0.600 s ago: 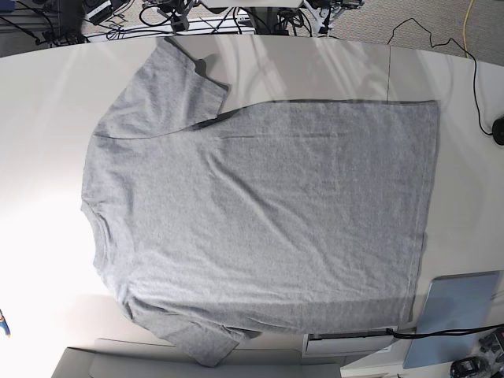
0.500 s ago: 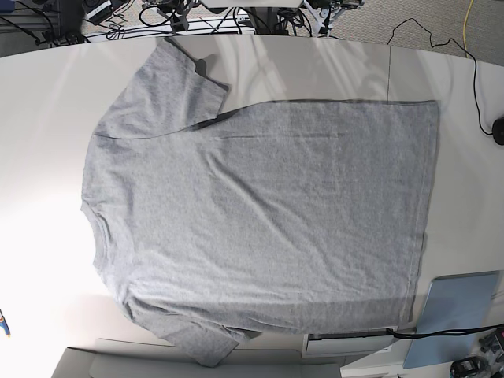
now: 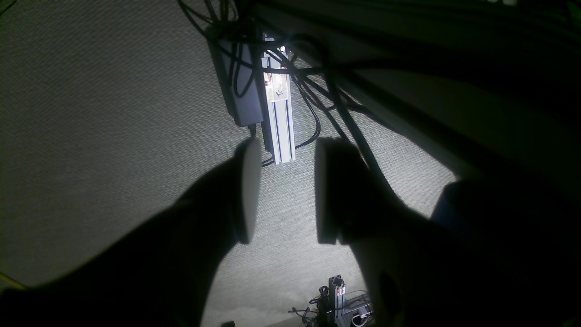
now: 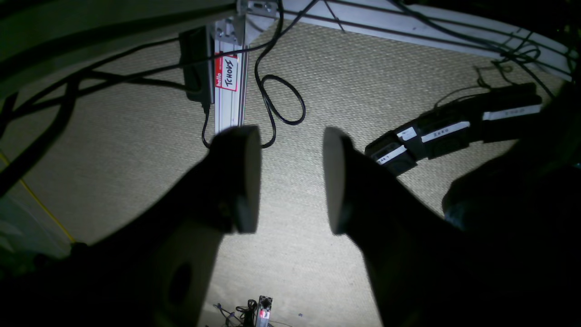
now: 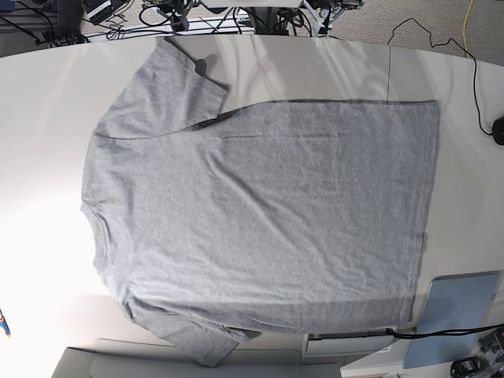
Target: Fold the T-shirt properly
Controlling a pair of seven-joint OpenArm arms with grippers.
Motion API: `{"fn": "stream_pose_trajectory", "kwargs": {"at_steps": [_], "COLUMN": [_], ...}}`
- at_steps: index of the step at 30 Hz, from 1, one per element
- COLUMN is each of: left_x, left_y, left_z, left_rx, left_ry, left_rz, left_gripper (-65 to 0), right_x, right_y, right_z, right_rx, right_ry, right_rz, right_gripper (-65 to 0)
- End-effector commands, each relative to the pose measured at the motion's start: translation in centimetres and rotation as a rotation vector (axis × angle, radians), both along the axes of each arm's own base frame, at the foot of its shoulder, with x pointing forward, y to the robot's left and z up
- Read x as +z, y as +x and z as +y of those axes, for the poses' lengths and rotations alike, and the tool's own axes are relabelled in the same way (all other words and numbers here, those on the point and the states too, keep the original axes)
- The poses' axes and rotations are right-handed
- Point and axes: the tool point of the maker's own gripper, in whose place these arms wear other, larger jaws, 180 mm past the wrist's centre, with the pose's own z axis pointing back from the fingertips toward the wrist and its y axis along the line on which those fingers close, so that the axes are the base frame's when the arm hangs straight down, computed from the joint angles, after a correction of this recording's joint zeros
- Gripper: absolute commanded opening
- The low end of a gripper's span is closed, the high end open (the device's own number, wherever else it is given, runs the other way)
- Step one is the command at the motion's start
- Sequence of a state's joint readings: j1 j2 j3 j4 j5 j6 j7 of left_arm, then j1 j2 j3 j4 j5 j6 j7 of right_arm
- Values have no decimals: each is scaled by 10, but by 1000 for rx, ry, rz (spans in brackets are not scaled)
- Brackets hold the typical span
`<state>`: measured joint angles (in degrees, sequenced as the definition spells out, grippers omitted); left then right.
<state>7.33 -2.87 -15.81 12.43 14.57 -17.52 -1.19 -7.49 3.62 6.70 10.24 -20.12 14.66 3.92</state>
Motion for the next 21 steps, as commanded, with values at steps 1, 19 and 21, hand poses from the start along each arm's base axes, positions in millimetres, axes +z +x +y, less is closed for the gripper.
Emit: {"fn": "stream_pose_trajectory", "kwargs": {"at_steps": [1,19,21], "left_x": [1,33,41], "left_y": [-2,-50,-53], "left_z": [-1,15,21], "left_rx": [0,57,51], "left_ry": [-7,-35,-22], "left_rz": [-5,12,11], "left_gripper": [-448,-448,-448], "right_x": [1,27,39], "right_y": [0,-60,-64], "right_z": [-2,-54,-62], "right_rx": [-1,37,25], "right_ry": [2,-86,-80], "right_rz": [-8,13,-2], "right_gripper": [-419,-419,-419]}}
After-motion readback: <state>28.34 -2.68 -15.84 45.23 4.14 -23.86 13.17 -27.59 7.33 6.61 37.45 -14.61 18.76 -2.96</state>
